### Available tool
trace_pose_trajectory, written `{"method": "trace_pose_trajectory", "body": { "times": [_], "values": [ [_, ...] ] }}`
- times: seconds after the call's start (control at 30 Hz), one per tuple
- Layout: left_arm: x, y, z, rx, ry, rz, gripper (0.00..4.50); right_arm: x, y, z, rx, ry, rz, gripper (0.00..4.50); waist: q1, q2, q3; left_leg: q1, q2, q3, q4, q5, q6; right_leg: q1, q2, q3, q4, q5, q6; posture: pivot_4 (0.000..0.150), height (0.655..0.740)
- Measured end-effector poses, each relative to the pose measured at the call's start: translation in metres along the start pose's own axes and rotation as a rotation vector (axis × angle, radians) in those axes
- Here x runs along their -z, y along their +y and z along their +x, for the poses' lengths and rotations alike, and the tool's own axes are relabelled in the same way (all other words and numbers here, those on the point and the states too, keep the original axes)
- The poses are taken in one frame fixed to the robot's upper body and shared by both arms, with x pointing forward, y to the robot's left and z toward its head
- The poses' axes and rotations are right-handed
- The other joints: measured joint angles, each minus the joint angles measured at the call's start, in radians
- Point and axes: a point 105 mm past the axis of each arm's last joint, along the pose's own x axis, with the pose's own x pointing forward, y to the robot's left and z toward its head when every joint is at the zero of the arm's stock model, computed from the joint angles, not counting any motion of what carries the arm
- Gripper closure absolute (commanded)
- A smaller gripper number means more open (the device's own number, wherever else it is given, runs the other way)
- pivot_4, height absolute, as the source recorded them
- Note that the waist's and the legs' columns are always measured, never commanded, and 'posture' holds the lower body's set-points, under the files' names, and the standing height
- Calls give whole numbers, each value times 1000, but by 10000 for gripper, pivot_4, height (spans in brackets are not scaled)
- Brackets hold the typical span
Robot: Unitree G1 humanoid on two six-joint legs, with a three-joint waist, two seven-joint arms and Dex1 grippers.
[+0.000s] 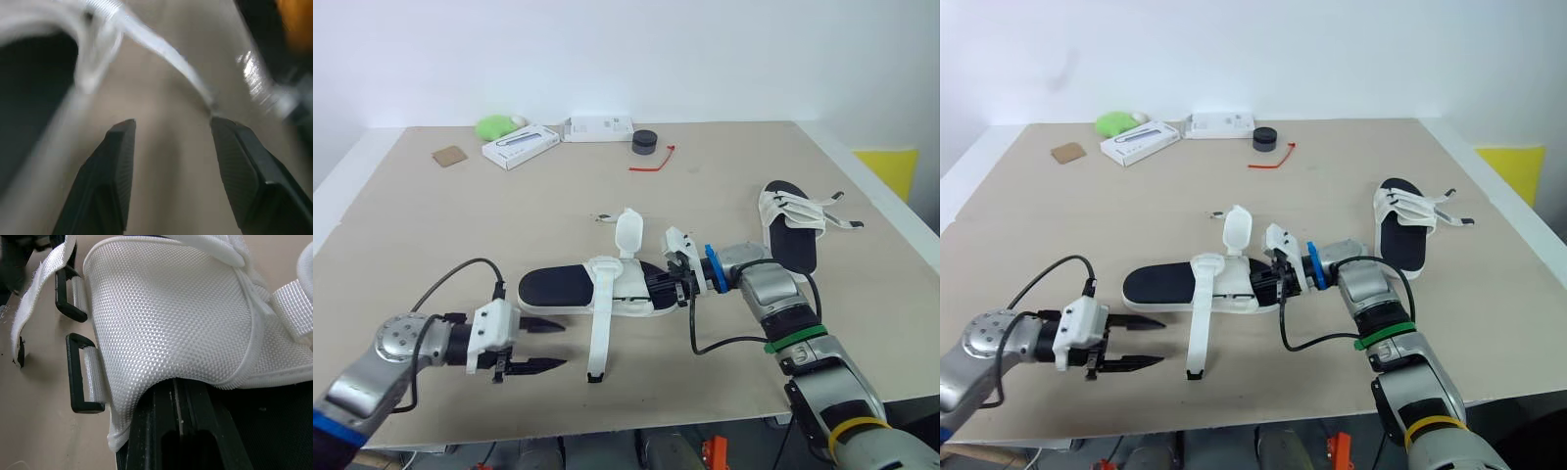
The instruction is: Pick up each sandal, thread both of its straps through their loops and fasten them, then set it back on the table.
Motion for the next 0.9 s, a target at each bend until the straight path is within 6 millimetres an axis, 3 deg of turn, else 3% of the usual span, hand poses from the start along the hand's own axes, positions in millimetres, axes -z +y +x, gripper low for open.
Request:
{"method": "trace_pose_trajectory", "body": {
  "times": [0.07, 0.17, 0.4, 0.57, 0.67, 0.83, 0.9],
  "values": [
    [0, -3, 8, -24, -4, -159, 20314, 0, 1, 1, 0, -1, -2, 45000, 1, -1, 0, 0, 0, 0, 0, 0, 0, 0, 1, 0, 0, 0, 0, 1500, 7400],
    [-1, -5, 20, -32, 18, -259, 20314, -1, 2, 1, -4, -2, -7, 45000, 2, -2, -1, 0, 0, 0, 0, 0, 0, -1, 2, 0, 0, 0, 0, 1500, 7400],
    [-6, -10, 49, 48, 46, -397, 20314, -1, 5, 1, -11, -2, -2, 45000, 3, -3, -1, 0, 0, 0, 0, -2, -2, 0, 2, 0, 0, -3, 1, 1500, 7400],
    [-9, -14, 56, 150, 87, -444, 20314, 0, 5, 0, -6, 0, -1, 45000, 4, -3, -2, 0, 0, 0, 1, -2, -3, 0, 2, 0, 0, -3, 1, 1500, 7400],
    [-9, -15, 58, 182, 88, -456, 27575, -1, 5, 0, -6, 1, 3, 45000, 4, -3, -2, 0, 0, 0, 1, -2, -3, 0, 2, 0, -1, -3, 1, 1500, 7400],
    [-7, -14, 59, 185, 88, -453, 44299, 0, 5, -1, 1, 4, 3, 45000, 5, -3, -2, 0, 0, 0, 1, -2, -3, 1, 2, 0, -1, -3, 2, 1500, 7400],
    [-9, -12, 59, 180, 75, -455, 44299, 0, 6, -1, 6, 3, 1, 45000, 6, -3, -2, 0, 0, 0, 1, -2, -3, 0, 2, 0, -1, -3, 2, 1500, 7400]
  ]
}}
